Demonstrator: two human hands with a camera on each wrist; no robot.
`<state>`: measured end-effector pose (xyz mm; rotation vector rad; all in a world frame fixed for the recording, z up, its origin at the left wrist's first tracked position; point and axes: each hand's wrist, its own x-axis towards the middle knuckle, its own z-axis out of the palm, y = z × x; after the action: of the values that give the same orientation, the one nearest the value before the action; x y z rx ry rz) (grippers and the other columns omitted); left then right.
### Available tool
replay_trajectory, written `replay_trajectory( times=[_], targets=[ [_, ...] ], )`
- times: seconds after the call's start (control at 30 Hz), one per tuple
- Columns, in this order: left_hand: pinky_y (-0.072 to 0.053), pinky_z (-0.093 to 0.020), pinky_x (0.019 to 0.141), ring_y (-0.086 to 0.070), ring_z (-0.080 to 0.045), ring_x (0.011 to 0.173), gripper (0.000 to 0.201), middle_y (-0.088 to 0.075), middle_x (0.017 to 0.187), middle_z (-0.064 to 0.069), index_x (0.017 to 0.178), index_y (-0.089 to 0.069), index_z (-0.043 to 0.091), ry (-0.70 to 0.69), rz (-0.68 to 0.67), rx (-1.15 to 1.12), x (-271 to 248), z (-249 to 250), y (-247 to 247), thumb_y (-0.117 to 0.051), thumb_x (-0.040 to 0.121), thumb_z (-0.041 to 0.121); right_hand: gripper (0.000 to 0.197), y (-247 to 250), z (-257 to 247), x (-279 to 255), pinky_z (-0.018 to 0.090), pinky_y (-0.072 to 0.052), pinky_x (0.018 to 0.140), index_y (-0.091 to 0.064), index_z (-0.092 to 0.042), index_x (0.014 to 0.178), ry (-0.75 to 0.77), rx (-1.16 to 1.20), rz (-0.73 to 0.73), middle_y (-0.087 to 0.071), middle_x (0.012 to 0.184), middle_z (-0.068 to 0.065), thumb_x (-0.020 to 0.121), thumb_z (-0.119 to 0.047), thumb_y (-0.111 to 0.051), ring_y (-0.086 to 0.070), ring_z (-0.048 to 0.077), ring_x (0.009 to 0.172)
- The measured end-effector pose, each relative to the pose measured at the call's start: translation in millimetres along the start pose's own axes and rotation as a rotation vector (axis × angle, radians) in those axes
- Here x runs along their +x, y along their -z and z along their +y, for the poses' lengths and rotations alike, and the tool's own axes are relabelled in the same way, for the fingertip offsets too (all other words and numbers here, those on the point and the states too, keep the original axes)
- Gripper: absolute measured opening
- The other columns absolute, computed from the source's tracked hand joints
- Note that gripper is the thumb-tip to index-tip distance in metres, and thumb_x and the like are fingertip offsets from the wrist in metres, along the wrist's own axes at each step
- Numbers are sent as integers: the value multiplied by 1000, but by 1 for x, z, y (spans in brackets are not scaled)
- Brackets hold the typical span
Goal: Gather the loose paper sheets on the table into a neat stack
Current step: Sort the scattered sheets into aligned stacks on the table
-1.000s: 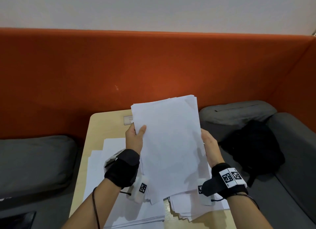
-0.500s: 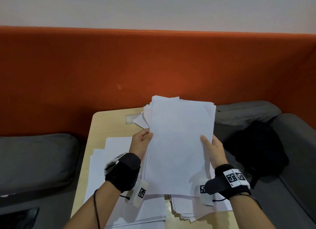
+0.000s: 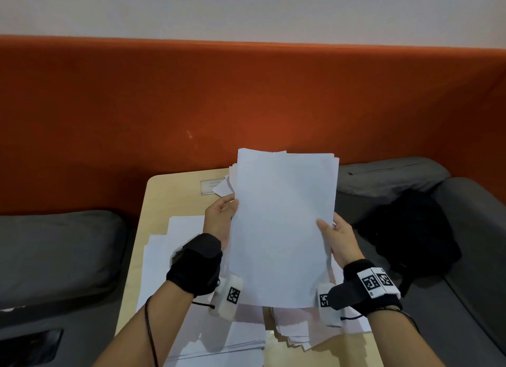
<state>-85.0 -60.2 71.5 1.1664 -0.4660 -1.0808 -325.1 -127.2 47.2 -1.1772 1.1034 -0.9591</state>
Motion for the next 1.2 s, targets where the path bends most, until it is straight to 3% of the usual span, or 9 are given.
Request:
replay_trajectory(
  times=[0.1, 0.3, 0.53, 0.63, 0.73, 0.83, 0.93, 1.03, 1.2],
  targets=[
    [-56, -22, 73, -69, -13, 80, 24, -68, 102, -5, 116, -58, 8, 139, -259, 122, -5, 4, 12, -49, 94, 4, 24, 4, -1, 6, 38, -52, 87, -61, -16, 109, 73, 12, 124, -70, 98, 0, 94, -2, -49, -66, 23, 92],
    [-54, -20, 63, -69, -8, 72, 30, -73, 81, 5, 109, -61, 16, 311, -522, 479, -20, -2, 41, -54, 89, -5, 23, 12, -11, 9, 33, -54, 84, -61, -19, 107, 147, -12, 209, -68, 100, -2, 94, -3, -50, -67, 14, 87],
    [-51, -18, 57, -49, -5, 50, 14, -49, 49, 8, 75, -56, 7, 206, -457, 559, -21, -8, 46, -61, 85, -1, 25, 13, -14, 5, 38, -51, 90, -61, -26, 104, 159, 71, 179, -67, 104, -3, 96, -6, -49, -65, 22, 99],
    [-52, -19, 55, -51, -6, 50, 25, -49, 50, 4, 65, -50, 8, 164, -413, 597, -20, -13, 48, -62, 84, -2, 25, 16, -16, 2, 34, -53, 87, -62, -25, 109, 170, 152, 114, -70, 108, -1, 86, -32, -66, -66, 20, 101],
    [-51, -16, 62, -61, -9, 67, 16, -66, 64, 10, 76, -57, 10, 57, -402, 587, -21, -10, 43, -55, 90, 2, 73, 18, -19, 1, 22, -55, 72, -64, -21, 105, 184, 195, 55, -73, 98, -4, 47, -61, -83, -70, 13, 90],
    [-51, -13, 74, -63, 5, 78, 17, -66, 92, 6, 95, -59, 13, -133, -373, 532, -23, 4, 21, -47, 94, 1, 60, 10, -28, -2, 19, -55, 64, -64, -18, 99, 231, 182, -21, -75, 87, -5, 55, -55, -79, -70, 15, 79],
    [-46, -7, 79, -60, 15, 81, 24, -61, 99, 8, 104, -54, 12, -376, -259, 417, -25, 23, -6, -43, 93, -6, 75, 1, -41, -4, 20, -55, 65, -65, -15, 98, 275, 185, -40, -75, 86, -4, 43, -63, -83, -70, 11, 77],
    [-45, -6, 80, -58, 14, 81, 24, -59, 96, 7, 100, -51, 14, -508, -219, 315, -28, 36, -16, -41, 94, -7, 66, -3, -52, -5, 23, -55, 71, -69, -19, 95, 307, 208, -52, -74, 94, -2, 46, -61, -84, -70, 13, 86],
    [-48, -16, 79, -59, 5, 87, 18, -60, 100, 9, 103, -48, 27, -552, -234, 298, -29, 35, -14, -48, 86, 20, 74, -6, -61, -7, 22, -54, 72, -66, -20, 98, 320, 109, -45, -73, 95, -6, 43, -68, -80, -68, 11, 88]
  ],
)
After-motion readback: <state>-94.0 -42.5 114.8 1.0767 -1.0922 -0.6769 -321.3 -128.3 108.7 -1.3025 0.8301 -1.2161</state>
